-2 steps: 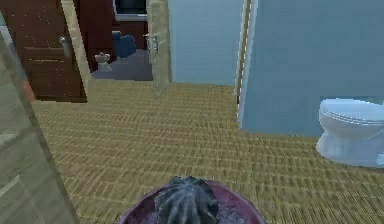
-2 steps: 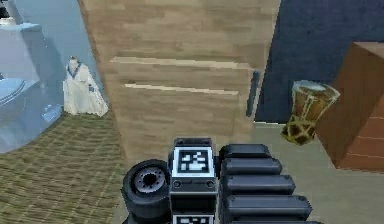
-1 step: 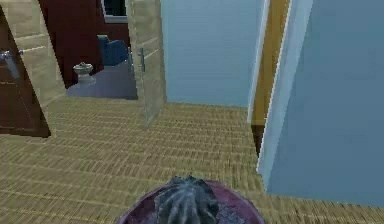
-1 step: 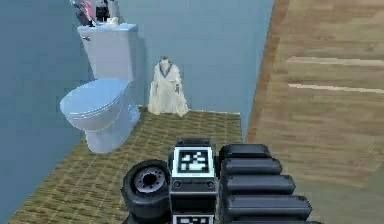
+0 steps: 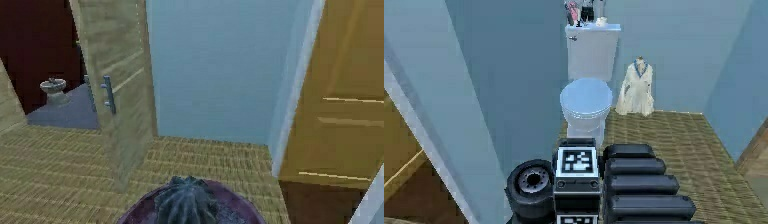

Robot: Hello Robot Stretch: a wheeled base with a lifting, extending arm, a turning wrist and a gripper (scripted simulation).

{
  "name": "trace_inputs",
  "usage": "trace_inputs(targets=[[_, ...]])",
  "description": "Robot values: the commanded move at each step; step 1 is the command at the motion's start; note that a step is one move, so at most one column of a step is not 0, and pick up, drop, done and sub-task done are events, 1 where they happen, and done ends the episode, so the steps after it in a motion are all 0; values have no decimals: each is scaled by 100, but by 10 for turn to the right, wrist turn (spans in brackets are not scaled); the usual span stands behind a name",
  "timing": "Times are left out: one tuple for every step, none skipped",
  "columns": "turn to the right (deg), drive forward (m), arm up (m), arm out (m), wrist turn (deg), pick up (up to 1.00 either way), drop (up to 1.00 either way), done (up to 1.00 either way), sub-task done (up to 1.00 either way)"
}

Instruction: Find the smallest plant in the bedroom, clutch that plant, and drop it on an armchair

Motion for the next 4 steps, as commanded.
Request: trace_inputs(targets=[[-90, 0, 0, 0, 0, 0, 0, 0, 0], [0, 20, 0, 0, 0, 0, 0, 0, 0], [300, 0, 0, 0, 0, 0, 0, 0, 0], [0, 80, 0, 0, 0, 0, 0, 0, 0]])
